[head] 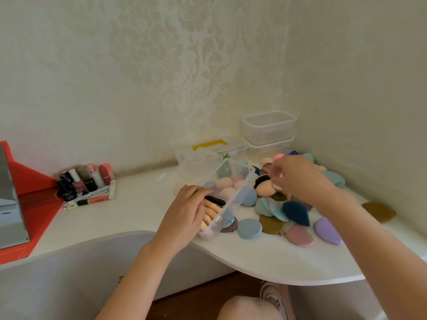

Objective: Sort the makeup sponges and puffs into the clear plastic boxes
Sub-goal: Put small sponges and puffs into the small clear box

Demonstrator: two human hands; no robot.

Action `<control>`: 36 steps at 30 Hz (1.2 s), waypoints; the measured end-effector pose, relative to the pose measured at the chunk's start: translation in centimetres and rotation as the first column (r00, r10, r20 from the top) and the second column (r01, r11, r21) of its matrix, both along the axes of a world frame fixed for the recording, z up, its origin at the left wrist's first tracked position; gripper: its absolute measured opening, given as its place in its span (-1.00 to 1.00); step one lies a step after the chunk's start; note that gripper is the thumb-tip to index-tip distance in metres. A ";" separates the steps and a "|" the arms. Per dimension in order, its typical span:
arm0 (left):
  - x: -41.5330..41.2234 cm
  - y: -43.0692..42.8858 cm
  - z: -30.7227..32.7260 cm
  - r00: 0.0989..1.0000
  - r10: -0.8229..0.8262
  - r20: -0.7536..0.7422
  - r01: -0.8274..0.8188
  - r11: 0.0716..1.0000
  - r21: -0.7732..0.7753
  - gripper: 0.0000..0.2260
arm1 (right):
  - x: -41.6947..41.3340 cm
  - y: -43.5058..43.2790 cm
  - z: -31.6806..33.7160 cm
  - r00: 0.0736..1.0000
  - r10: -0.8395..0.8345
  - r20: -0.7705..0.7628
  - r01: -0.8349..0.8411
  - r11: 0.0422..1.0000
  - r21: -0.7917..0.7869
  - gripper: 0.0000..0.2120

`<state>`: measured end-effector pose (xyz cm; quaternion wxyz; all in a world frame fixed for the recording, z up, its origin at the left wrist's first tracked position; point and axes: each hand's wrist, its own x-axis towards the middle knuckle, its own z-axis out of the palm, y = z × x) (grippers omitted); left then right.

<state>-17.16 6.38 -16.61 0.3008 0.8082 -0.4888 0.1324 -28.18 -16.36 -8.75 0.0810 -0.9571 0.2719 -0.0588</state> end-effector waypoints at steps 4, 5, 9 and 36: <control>0.3 0.1 0.2 1.000 -0.029 -0.003 0.029 0.999 0.026 -0.55 | 0.4 -1.8 -2.8 0.972 -0.101 -0.214 0.070 0.986 -0.150 -0.69; 0.5 0.0 0.3 0.999 -0.033 0.014 0.032 0.999 0.033 -0.56 | 0.3 -2.0 -3.5 0.968 -0.094 -0.232 0.053 0.983 -0.178 -0.68; 0.4 -0.1 0.9 0.999 -0.044 -0.003 0.044 0.996 0.079 -0.65 | -0.1 -2.2 -4.6 0.973 -0.046 -0.225 -0.008 0.972 -0.235 -0.77; 0.5 0.9 3.9 0.991 -0.123 0.047 0.071 0.803 0.591 -0.01 | 2.7 3.5 0.7 0.898 0.384 0.215 -0.356 0.921 -0.160 -0.83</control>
